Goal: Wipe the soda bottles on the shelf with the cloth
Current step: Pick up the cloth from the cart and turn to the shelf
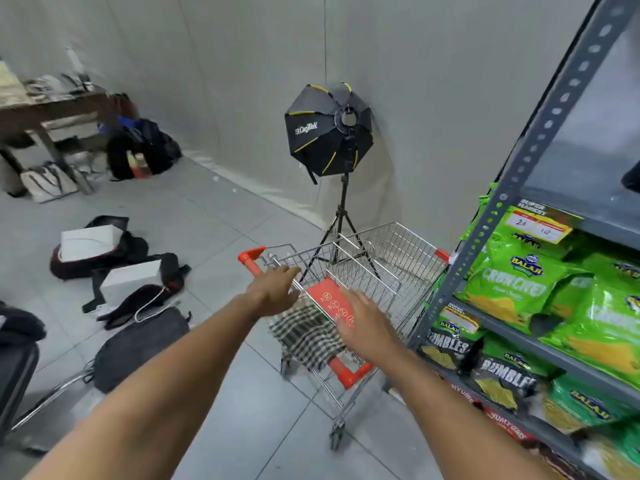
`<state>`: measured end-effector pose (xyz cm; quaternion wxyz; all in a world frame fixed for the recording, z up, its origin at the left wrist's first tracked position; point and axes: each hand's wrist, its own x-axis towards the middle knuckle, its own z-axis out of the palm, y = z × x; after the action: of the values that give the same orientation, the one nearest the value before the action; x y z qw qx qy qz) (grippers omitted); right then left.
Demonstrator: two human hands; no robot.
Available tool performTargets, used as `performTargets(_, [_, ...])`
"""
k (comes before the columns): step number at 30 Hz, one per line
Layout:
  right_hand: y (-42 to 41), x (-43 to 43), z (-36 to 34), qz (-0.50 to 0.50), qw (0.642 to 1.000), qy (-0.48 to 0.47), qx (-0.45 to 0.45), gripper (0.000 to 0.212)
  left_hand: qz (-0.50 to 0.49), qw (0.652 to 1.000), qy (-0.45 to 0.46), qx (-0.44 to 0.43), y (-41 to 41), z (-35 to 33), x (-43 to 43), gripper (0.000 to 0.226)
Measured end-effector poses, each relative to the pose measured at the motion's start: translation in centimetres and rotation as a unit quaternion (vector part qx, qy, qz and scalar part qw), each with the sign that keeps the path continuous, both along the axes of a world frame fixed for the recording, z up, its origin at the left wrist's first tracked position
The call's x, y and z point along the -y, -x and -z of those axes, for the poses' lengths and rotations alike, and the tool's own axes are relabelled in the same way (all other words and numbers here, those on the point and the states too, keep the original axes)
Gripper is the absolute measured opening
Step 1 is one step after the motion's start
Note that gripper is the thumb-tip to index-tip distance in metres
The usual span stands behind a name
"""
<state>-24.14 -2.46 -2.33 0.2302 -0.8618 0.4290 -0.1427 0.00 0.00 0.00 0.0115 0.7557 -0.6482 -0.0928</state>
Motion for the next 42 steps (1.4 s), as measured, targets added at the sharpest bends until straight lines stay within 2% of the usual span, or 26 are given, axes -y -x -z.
performTargets(5, [-2.7, -0.6, 3.7, 0.025, 0.993, -0.107, -0.045, 0.057, -0.004, 0.996, -0.084, -0.039, -1.4, 3.3, 1.7, 0.056])
performTargets(9, [-3.7, -0.6, 6.1, 0.042, 0.986, -0.145, -0.07, 0.058, 0.017, 0.993, -0.115, -0.033, -1.9, 5.6, 3.2, 0.052])
performTargets(11, [-3.9, -0.6, 6.8, 0.059, 0.984, -0.159, -0.062, 0.057, 0.015, 0.99, -0.123, -0.061, -2.0, 6.5, 3.8, 0.056])
performTargets(14, [-4.0, -0.5, 7.2, 0.073, 0.984, -0.161, -0.031, 0.055, 0.019, 0.988, -0.111, -0.108, -2.0, 6.6, 4.3, 0.056])
performTargets(18, [-3.8, -0.4, 7.1, 0.089, 0.982, -0.164, 0.029, 0.052, 0.044, 0.984, -0.071, -0.159, -1.3, 5.7, 4.1, 0.045])
performTargets(21, [-3.2, -0.1, 6.4, 0.111, 0.977, -0.17, 0.069, 0.05, 0.067, 0.98, -0.045, -0.182, -0.1, 4.2, 3.6, 0.043])
performTargets(26, [-1.3, -0.1, 3.5, 0.138, 0.977, -0.129, 0.102, 0.046, 0.107, 0.974, -0.002, -0.202, 2.9, 0.0, 3.5, 0.04])
performTargets(31, [2.7, -0.3, -1.5, 0.181, 0.977, -0.032, 0.107, 0.034, 0.168, 0.964, 0.067, -0.193, 7.8, -5.7, 4.0, 0.039])
performTargets(34, [5.4, -0.6, -4.9, 0.23, 0.96, 0.064, 0.148, 0.021, 0.21, 0.952, 0.106, -0.197, 11.9, -9.2, 4.0, 0.039])
performTargets(36, [7.5, -1.3, -7.6, 0.26, 0.937, 0.147, 0.182, 0.018, 0.242, 0.939, 0.134, -0.205, 15.2, -11.8, 4.0, 0.037])
performTargets(39, [10.8, -2.3, -11.2, 0.275, 0.891, 0.293, 0.214, 0.029, 0.29, 0.906, 0.181, -0.252, 20.1, -15.3, 4.1, 0.034])
performTargets(42, [15.0, -3.2, -13.9, 0.273, 0.845, 0.41, 0.208, 0.037, 0.314, 0.872, 0.213, -0.31, 25.3, -18.1, 4.1, 0.027])
